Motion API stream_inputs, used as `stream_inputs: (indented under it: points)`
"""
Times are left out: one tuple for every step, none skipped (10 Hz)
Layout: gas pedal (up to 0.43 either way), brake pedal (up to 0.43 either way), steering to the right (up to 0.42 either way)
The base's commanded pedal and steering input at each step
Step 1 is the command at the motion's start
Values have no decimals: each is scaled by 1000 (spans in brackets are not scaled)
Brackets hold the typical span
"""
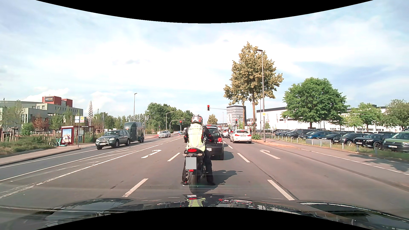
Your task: Follow the waypoints while adhering to traffic rules and regulations
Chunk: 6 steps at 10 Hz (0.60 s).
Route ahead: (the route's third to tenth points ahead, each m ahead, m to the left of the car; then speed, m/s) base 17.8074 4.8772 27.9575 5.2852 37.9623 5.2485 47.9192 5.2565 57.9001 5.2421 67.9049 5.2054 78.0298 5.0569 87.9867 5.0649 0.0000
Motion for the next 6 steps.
stream_inputs:
  points:
    - [0, 0, -6]
    - [0, 0, -6]
    - [0, 0, -6]
    - [0, 0, -6]
    - [0, 0, -6]
    - [0, 0, -6]
